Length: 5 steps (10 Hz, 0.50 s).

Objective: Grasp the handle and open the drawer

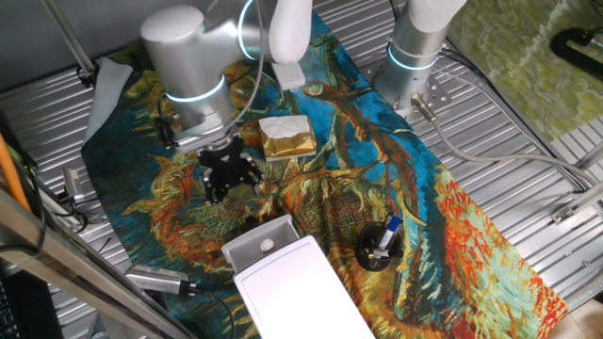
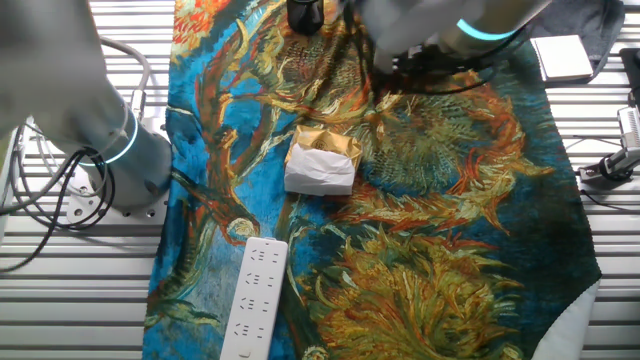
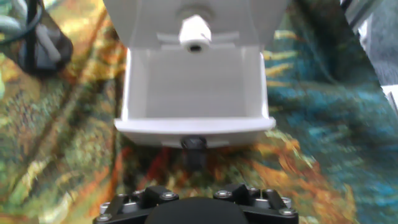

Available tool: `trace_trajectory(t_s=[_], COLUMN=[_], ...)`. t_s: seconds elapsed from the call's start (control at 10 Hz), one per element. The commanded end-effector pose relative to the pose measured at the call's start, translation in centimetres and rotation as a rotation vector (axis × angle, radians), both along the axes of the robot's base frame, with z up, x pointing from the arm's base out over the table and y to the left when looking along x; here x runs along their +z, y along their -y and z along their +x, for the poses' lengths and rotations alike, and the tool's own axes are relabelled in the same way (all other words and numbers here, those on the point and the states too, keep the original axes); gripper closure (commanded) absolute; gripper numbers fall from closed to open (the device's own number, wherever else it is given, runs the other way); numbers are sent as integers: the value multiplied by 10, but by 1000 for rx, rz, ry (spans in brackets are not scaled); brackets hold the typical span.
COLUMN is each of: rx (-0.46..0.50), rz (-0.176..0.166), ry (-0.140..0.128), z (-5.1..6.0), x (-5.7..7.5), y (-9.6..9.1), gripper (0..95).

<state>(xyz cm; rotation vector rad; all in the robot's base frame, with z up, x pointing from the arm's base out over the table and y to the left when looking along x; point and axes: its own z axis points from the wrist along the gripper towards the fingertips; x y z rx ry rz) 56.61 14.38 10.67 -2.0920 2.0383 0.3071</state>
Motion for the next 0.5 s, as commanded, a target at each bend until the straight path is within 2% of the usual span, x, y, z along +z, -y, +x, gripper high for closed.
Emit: trace_trajectory(t_s=[0.1, 0.3, 0.5], rx=[11, 2, -1], rz=[-33, -50, -47], ry=[3, 0, -1], z=[5, 4, 4], x=[1, 1, 1], y=[6, 7, 7], gripper=[950, 950, 950])
